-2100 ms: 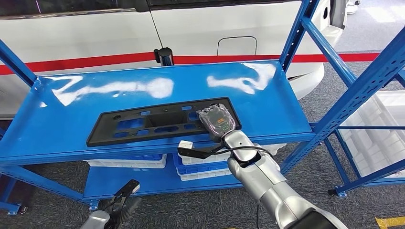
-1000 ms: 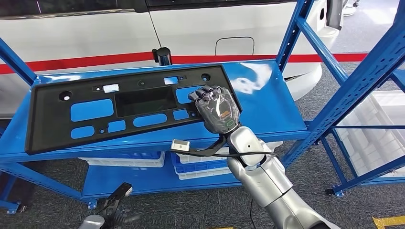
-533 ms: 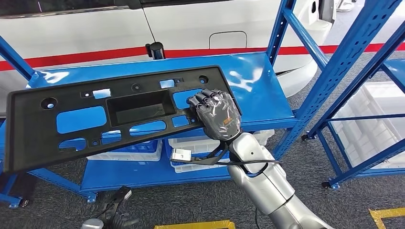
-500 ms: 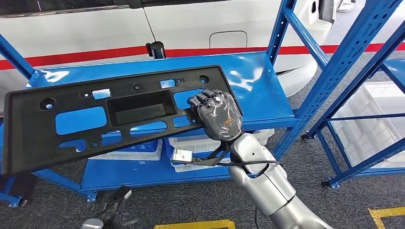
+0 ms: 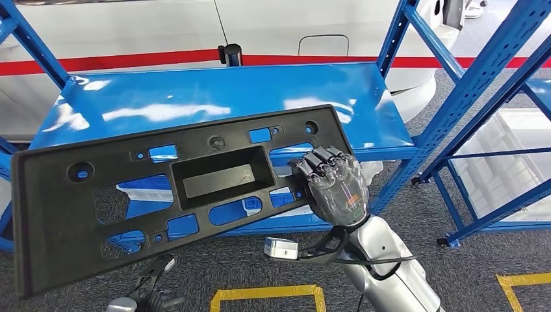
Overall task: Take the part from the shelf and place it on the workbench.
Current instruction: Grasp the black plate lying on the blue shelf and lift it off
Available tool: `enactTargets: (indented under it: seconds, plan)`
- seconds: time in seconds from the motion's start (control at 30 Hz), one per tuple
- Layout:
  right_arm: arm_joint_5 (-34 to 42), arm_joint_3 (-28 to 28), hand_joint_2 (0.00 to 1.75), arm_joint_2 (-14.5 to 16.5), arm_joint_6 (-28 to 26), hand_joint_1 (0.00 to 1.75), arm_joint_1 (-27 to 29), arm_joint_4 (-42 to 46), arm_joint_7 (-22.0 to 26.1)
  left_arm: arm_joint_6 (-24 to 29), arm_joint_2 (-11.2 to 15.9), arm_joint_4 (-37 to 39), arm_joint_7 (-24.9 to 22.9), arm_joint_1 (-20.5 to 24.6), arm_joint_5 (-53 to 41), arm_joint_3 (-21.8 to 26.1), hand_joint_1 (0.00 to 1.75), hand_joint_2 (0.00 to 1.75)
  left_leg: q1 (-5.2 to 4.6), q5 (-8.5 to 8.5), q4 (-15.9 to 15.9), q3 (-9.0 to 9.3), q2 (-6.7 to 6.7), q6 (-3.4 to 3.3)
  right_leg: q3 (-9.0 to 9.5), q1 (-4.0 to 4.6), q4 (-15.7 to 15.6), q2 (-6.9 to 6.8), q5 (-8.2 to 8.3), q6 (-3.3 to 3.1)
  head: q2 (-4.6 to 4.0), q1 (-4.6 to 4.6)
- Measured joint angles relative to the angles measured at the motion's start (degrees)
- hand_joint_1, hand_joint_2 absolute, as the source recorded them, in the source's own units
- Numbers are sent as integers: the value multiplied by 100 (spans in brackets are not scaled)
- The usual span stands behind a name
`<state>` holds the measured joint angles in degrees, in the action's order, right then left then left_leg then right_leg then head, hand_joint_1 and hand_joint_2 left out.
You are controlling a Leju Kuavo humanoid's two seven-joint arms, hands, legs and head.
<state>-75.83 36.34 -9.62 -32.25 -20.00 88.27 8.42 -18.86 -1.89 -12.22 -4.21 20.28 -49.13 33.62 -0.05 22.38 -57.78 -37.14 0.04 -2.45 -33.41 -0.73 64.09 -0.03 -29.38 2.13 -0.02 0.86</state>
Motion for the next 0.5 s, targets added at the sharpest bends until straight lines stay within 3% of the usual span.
enactTargets:
  seconds: [0.03, 0.07, 0.17, 0.23, 0.3, 0.5]
  plan:
    - [-15, -28, 175, -40, -15, 175, 78, 97, -10, 0, 2, 0, 3, -6, 2, 1, 0, 175, -9, -35, -12, -31, 1, 25, 239, 16, -348, 0, 14, -20, 0, 8]
    - [-34, -53, 175, -75, -30, 175, 139, 183, -19, 2, 5, 0, 5, -9, 7, 3, 0, 175, -17, -64, -24, -50, 4, 52, 365, 32, -565, 4, -1, -48, 0, 9]
    - [-97, -128, 175, -141, -64, 175, 316, 399, -44, 6, 19, 0, 10, -19, 31, 17, 0, 175, -5, -110, -31, -83, 0, 146, 333, 10, -662, 5, 59, -145, 0, 7]
    - [-122, -159, 175, -165, -70, 175, 404, 510, -52, 2, 27, 0, 10, -34, 39, 28, 0, 175, 22, 181, -245, -179, -12, 220, 281, -46, -680, -11, 156, -252, 0, 21]
    - [-132, -169, 175, -177, -73, 175, 440, 560, -53, 0, 31, 0, 10, -40, 39, 32, 0, 175, 40, 508, -506, -270, -16, 263, 236, -57, -678, -18, 217, -308, 0, 38]
    - [-133, -172, 175, -180, -73, 175, 452, 574, -55, 0, 33, 0, 10, -39, 39, 33, 0, 175, 46, 622, -637, -311, -17, 277, 214, -57, -678, -18, 234, -310, 0, 39]
